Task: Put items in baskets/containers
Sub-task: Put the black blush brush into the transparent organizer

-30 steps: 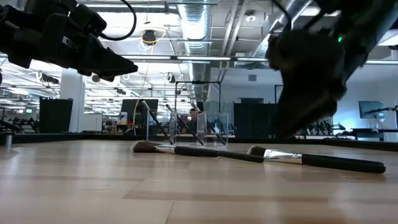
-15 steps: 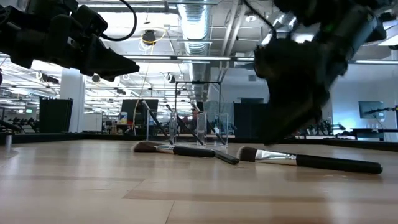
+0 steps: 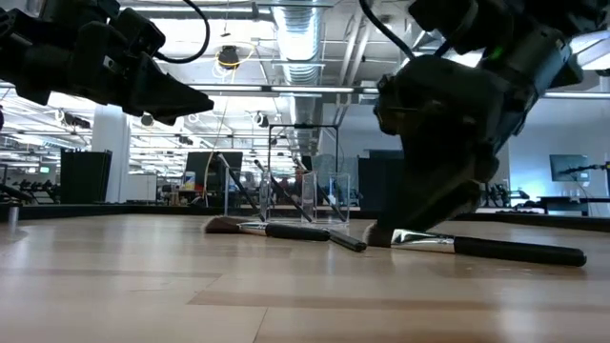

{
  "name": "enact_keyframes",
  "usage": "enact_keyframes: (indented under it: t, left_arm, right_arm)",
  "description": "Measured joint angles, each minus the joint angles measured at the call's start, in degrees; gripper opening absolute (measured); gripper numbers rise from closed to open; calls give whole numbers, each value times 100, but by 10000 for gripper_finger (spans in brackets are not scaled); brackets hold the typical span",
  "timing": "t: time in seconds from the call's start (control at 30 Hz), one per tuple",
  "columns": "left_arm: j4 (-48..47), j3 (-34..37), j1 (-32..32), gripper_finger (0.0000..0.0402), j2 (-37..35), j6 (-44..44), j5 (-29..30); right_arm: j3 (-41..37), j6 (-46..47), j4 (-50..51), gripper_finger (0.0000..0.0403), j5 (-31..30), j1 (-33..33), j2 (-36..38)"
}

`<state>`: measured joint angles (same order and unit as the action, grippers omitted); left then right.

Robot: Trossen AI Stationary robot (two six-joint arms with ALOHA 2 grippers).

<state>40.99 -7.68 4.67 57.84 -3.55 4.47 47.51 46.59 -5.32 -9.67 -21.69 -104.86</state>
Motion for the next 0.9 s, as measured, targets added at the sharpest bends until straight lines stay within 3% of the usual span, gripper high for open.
enact_keyframes:
  t: [0.27,0.67,0.9]
  left_arm:
    - [0,0,0,104,0,0,0]
    - [1,0,1,104,0,-39,0]
    - [2,0,2,104,0,-42,0]
  right_arm:
    - [37,-209,-286,155,-106,-6,-362]
    - [16,-502,-112,15,-20,44,-347]
    - [238,-1180,343,11,-120,490,120]
